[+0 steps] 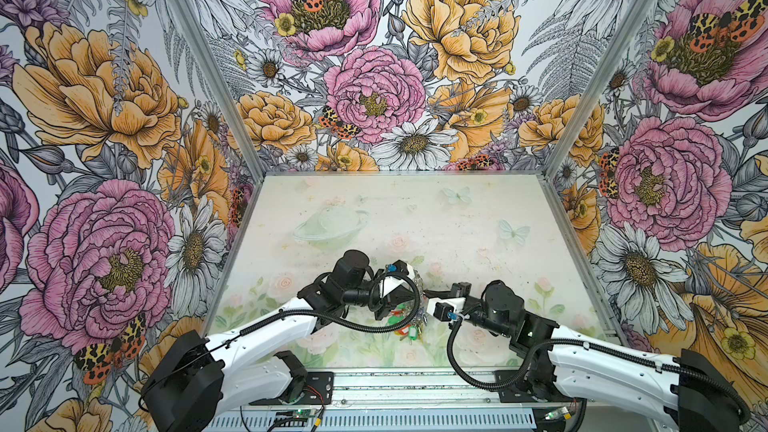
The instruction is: Put the keys on the keyring
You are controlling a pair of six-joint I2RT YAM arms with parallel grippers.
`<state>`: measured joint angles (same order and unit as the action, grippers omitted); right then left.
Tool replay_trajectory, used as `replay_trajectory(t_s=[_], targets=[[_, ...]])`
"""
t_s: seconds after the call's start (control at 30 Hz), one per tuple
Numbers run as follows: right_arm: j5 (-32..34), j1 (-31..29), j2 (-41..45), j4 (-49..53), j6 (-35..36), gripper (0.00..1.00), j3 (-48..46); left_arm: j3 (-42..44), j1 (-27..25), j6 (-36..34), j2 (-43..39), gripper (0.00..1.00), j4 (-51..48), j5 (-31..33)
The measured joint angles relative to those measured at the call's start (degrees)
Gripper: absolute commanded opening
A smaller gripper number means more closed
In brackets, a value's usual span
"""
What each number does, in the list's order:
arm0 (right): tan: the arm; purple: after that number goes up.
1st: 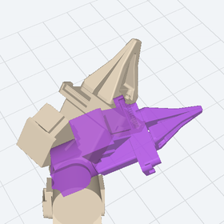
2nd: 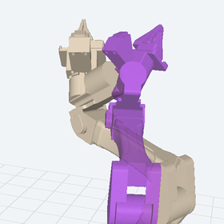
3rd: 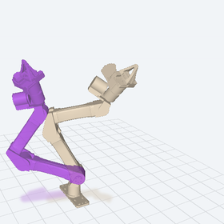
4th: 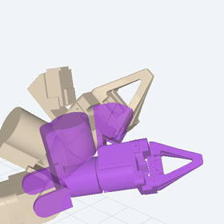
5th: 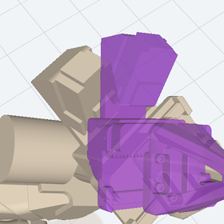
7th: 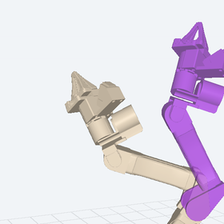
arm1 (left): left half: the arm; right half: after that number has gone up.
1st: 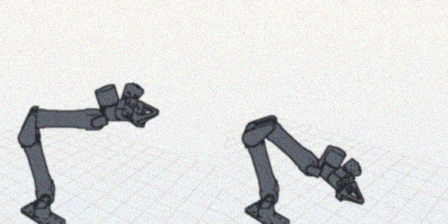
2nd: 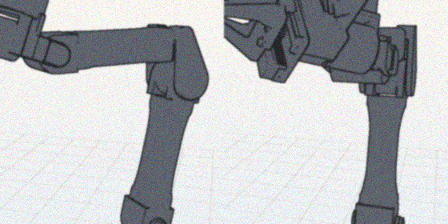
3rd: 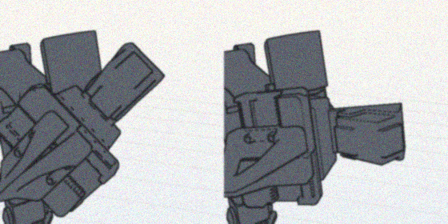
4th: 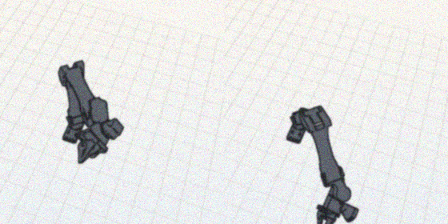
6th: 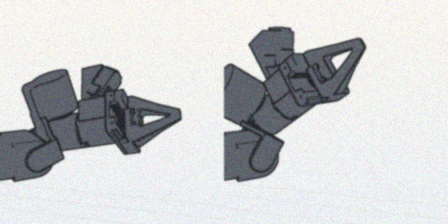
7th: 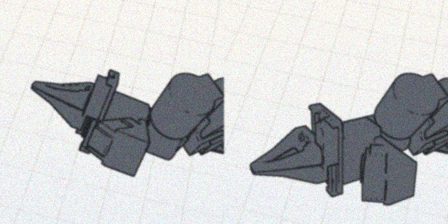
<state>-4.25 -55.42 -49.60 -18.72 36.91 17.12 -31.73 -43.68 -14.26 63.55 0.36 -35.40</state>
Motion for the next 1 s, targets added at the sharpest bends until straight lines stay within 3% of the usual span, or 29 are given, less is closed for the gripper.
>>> replay_trajectory(t_s=[0.47, 1.0], targets=[[20.0, -6.2, -9.3, -11.5, 9.2, 0.0, 0.0, -0.5, 1.1, 9.0, 3.8, 0.0, 5.7, 1.6], [30.5, -9.1, -19.1, -24.1, 17.6, 0.0, 0.0, -0.9, 2.8, 13.9, 4.9, 0.0, 7.2, 1.9]])
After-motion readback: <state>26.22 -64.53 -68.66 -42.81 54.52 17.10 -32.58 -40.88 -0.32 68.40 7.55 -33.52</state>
